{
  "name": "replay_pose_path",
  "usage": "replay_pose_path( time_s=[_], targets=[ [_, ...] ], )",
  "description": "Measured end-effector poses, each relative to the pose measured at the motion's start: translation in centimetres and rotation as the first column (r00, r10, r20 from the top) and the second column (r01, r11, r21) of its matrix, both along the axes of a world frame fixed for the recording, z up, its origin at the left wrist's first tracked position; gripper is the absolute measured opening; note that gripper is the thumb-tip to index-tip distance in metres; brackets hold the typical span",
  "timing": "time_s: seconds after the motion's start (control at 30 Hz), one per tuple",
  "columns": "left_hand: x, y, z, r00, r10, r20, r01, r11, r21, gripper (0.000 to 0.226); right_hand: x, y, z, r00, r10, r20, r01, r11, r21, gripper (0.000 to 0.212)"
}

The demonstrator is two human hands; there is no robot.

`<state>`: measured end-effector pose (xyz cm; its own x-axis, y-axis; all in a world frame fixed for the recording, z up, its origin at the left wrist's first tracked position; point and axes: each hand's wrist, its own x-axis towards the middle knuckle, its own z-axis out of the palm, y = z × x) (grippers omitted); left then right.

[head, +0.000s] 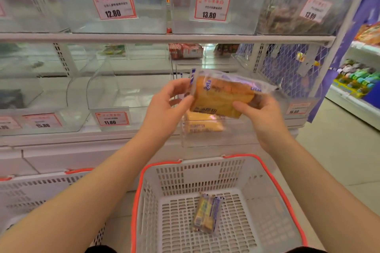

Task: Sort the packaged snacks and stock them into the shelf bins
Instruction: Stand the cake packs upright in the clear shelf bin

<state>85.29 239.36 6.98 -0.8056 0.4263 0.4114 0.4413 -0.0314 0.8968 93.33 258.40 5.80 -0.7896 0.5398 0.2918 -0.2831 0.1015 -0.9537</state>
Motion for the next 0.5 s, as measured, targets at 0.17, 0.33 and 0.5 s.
replay_pose_path(
  time_s=[0.17,0.33,0.5],
  targets=[
    [-2.4,0.5,-3.1,0.975,0.221,0.023,-0.206,0.936,-0.286,0.057,-2.6,1.8,2.1,0.999,-0.046,0.025,0.046,0.999,0.004,0.028],
    [-3.3,0.4,-5.5,0.964,0.180,0.197,-0.110,0.940,-0.322,0.080,-5.3,3.0,1.1,0.960,0.022,0.280,-0.045,0.996,0.078,0.029],
    [-3.2,0.8,-7.0,0.973,0.087,0.213,-0.005,0.932,-0.362,0.085,-7.0,3.3,-0.5,0.854,0.063,0.517,-0.134,0.986,0.103,0.030]
  ],
)
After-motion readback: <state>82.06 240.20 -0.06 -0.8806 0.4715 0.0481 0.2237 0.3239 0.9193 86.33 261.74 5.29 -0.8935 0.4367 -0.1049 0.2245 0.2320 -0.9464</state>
